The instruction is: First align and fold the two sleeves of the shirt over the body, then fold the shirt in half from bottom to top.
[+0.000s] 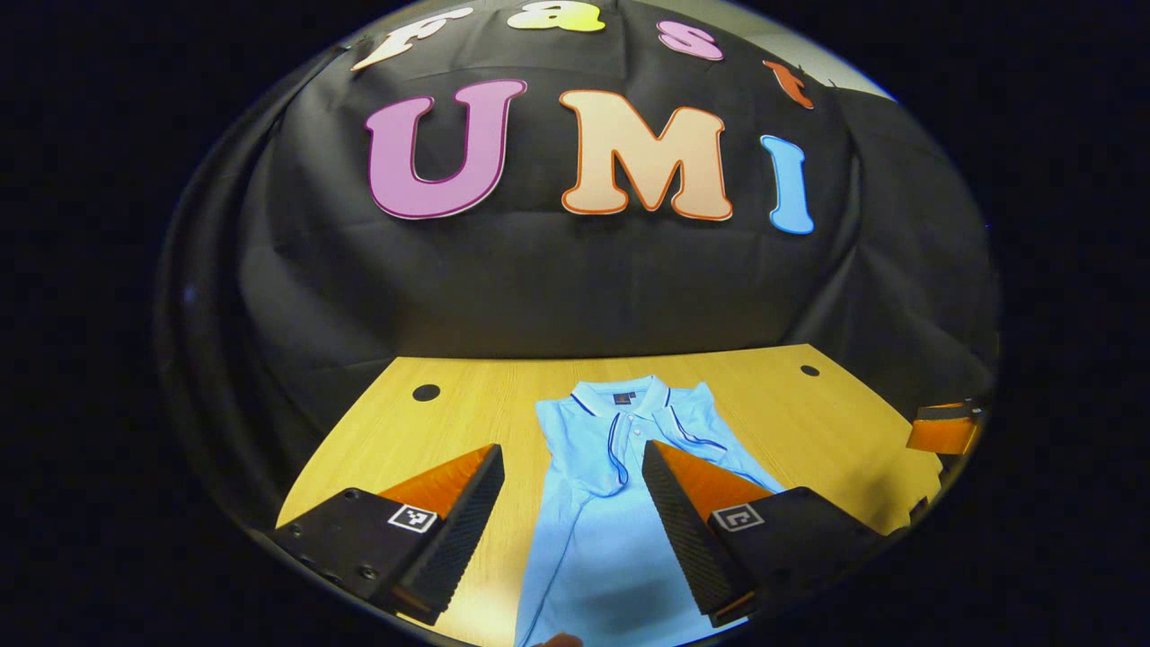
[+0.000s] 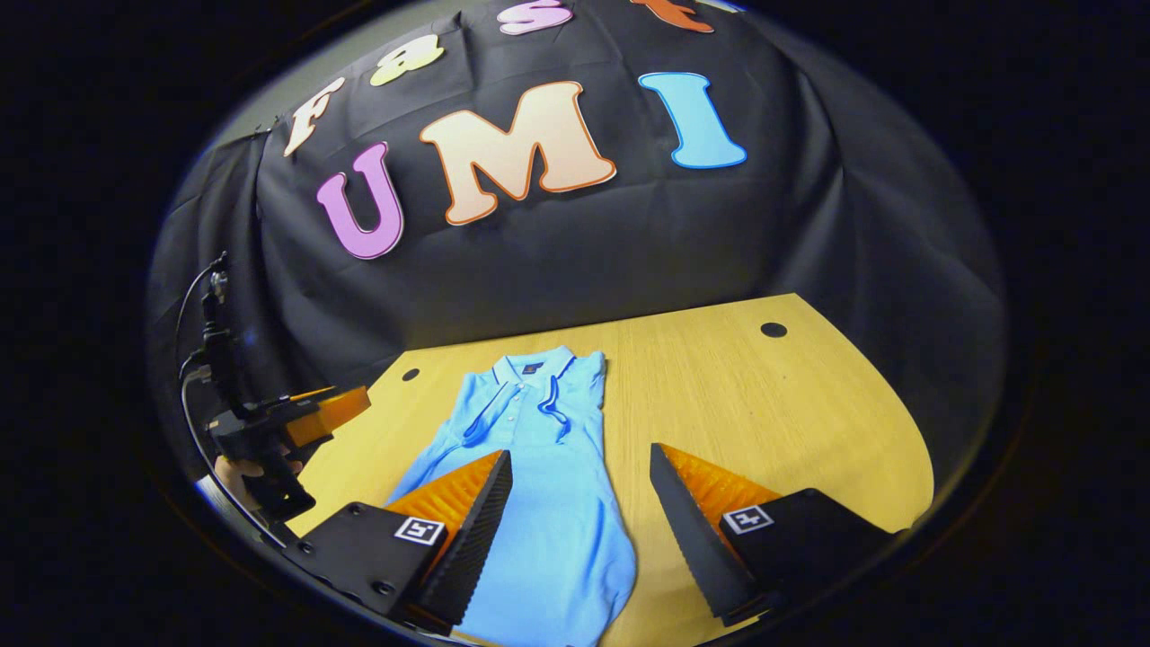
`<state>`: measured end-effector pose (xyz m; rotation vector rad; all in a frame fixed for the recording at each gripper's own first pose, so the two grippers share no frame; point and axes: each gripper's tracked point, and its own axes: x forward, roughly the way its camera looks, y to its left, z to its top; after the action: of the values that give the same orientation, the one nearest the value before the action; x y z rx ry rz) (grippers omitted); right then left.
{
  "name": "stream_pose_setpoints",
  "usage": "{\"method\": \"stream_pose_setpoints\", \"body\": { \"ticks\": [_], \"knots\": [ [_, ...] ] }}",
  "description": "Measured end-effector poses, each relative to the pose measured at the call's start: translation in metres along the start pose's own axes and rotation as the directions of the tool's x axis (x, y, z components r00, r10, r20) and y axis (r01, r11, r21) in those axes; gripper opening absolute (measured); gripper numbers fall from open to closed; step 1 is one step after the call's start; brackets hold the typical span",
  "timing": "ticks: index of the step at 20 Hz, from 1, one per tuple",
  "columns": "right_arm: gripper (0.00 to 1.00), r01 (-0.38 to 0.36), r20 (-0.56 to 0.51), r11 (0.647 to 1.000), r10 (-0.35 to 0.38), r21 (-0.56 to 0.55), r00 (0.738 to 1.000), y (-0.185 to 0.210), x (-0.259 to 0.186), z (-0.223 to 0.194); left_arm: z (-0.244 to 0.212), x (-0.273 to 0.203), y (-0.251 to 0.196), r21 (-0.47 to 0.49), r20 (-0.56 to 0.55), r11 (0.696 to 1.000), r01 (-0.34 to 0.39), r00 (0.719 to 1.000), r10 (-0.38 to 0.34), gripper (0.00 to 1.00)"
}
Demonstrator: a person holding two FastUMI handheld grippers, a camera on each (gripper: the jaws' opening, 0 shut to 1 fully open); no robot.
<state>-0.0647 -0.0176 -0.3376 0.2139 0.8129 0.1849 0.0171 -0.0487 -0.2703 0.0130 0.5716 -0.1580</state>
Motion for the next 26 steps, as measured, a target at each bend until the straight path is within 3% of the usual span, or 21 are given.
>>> {"method": "stream_pose_setpoints", "body": {
  "ticks": [6,12,19,26],
  "knots": [
    [0.96,-0.002,-0.028,0.996,0.0,-0.091,1.0,0.023,-0.041,-0.049,-0.048,-0.083,0.016,-0.02,-0.029,1.0,0.017,0.999,-0.017,0.95],
    [0.97,-0.008,-0.074,0.991,-0.002,-0.135,0.997,0.034,-0.074,-0.096,-0.101,-0.133,0.014,-0.014,-0.1,1.0,0.024,0.995,-0.025,0.95],
    [0.98,0.024,-0.175,0.986,-0.054,-0.167,0.983,0.022,-0.092,-0.163,-0.155,-0.16,-0.008,0.03,-0.179,0.996,0.088,0.981,-0.081,0.95],
    [0.98,0.08,-0.265,0.969,-0.143,-0.233,0.954,0.005,-0.079,-0.23,-0.218,-0.16,-0.002,0.065,-0.282,0.995,0.072,0.958,-0.051,0.95]
  ]
}}
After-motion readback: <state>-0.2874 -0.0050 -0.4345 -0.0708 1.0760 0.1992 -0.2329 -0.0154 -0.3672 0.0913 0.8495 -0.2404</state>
